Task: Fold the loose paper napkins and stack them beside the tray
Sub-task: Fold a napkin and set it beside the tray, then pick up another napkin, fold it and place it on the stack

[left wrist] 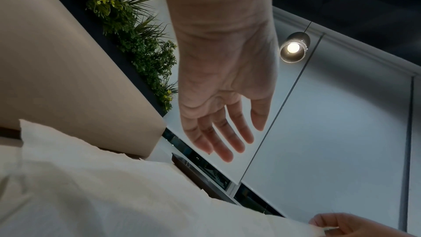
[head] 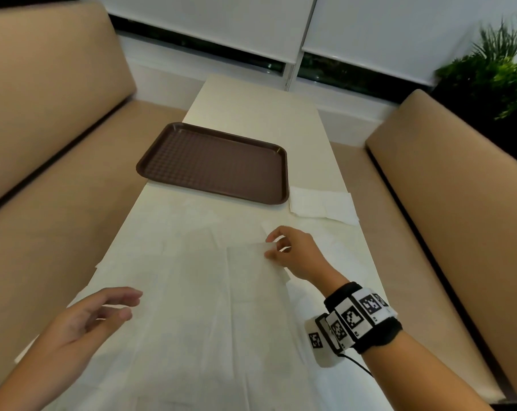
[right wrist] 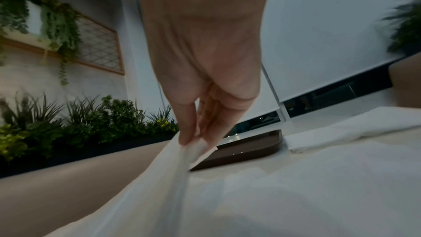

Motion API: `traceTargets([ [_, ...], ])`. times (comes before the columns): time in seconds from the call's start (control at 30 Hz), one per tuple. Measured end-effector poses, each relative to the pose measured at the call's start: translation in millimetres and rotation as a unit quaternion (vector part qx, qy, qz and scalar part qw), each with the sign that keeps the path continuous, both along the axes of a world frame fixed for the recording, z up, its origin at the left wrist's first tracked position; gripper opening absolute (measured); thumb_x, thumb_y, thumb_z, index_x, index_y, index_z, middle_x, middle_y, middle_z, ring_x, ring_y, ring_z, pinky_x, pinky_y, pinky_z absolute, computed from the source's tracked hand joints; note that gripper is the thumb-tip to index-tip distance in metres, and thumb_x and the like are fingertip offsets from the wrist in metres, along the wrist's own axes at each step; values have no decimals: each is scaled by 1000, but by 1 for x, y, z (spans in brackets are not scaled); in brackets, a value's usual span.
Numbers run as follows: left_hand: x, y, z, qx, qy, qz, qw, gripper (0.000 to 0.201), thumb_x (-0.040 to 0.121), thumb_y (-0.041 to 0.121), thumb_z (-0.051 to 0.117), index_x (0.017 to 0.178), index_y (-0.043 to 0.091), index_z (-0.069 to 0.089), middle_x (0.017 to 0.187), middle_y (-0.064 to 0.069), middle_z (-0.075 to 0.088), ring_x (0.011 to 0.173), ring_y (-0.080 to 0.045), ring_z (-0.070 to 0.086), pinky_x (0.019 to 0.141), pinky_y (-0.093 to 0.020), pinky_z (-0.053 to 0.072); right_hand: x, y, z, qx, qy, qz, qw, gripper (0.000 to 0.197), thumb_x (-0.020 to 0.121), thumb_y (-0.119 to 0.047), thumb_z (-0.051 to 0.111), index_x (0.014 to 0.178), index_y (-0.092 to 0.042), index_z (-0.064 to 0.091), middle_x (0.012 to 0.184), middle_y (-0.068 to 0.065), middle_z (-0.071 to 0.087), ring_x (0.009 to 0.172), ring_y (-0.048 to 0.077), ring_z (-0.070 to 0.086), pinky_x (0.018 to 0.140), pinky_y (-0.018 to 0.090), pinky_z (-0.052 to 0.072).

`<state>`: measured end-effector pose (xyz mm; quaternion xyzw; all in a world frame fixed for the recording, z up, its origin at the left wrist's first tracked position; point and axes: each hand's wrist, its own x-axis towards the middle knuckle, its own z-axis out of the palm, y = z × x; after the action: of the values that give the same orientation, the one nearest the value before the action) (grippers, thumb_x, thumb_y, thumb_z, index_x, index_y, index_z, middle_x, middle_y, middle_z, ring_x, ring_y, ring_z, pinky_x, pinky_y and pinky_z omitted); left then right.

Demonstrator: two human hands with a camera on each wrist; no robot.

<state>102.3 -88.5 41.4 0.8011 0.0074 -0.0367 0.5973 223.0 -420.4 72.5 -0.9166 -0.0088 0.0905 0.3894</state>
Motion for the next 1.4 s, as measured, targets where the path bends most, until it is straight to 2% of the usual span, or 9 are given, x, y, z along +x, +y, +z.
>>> traceTargets([
  [0.23, 1, -4, 5, 11, -22, -1, 1000, 71, 48, 91, 55, 98, 42, 69, 106, 16, 67, 94, -3, 62, 78, -19, 47, -10, 1, 14, -69, -121, 74, 987, 3, 86, -22, 67, 85, -24, 65, 113, -7, 59, 103, 3, 51, 92, 20, 37],
  [0.4, 16, -14, 30, 3, -78, 18, 997, 29, 75, 51, 65, 104, 51, 62, 116, 26, 58, 111, 10, 51, 89, -9, 43, -10, 4, 77, 96, -121, 143, 978, 9, 94, -18, 57, 86, -21, 54, 88, -4, 61, 79, 10, 58, 73, 20, 46],
  [0.5, 41, -29, 47, -33, -97, 18, 995, 55, 73, 49, 75, 121, 54, 47, 130, 26, 50, 121, 11, 45, 98, -23, 39, -11, 2, 125, 205, -74, 162, 962, 10, 96, -23, 52, 93, -15, 47, 85, 12, 56, 72, 20, 53, 60, 24, 43],
  [0.63, 81, -67, 69, -193, -27, -50, 979, 112, 32, 67, 86, 124, 65, 24, 142, 12, 39, 130, -1, 41, 106, -28, 34, -11, -2, 171, 369, -50, 134, 919, 7, 88, -23, 51, 90, -18, 47, 79, 0, 63, 68, 13, 61, 58, 24, 49],
  [0.77, 113, -102, 77, -293, 14, -137, 946, 135, 33, 51, 93, 142, 43, 14, 130, 3, 60, 121, -10, 56, 101, -30, 41, -5, -13, 181, 408, -60, 100, 906, 3, 93, -17, 46, 94, -18, 49, 87, -1, 67, 78, 14, 66, 69, 31, 57],
  [0.97, 126, -117, 88, -296, 15, -157, 942, 78, 46, 45, 90, 114, 18, 65, 115, -3, 70, 102, -17, 68, 73, -24, 56, -3, -37, 172, 377, -60, 53, 923, 5, 96, -23, 44, 99, -22, 48, 94, -4, 66, 82, 10, 68, 68, 29, 58],
  [1.13, 127, -121, 92, -295, 0, -102, 950, 30, 78, 16, 69, 108, 14, 67, 106, -3, 73, 100, -24, 69, 74, -27, 58, -12, -50, 138, 228, -15, 71, 971, 71, 71, -19, 73, 132, -32, 38, 122, -6, 62, 107, 15, 65, 77, 38, 58],
  [1.23, 123, -123, 94, -283, -15, -154, 947, 42, 60, 41, 83, 96, 23, 70, 99, 3, 74, 93, -17, 70, 70, -24, 56, -14, -43, 116, 224, -28, 40, 973, 45, 78, -8, 71, 120, -15, 56, 115, 4, 69, 102, 25, 68, 81, 41, 58],
  [1.4, 121, -133, 92, -211, -30, -295, 931, 94, 57, 88, 53, 117, 16, 60, 141, 11, 49, 138, -4, 33, 112, -38, 22, -20, -32, 97, 310, 6, 56, 949, 38, 80, -11, 65, 117, -6, 59, 110, 11, 70, 100, 27, 68, 82, 42, 57],
])
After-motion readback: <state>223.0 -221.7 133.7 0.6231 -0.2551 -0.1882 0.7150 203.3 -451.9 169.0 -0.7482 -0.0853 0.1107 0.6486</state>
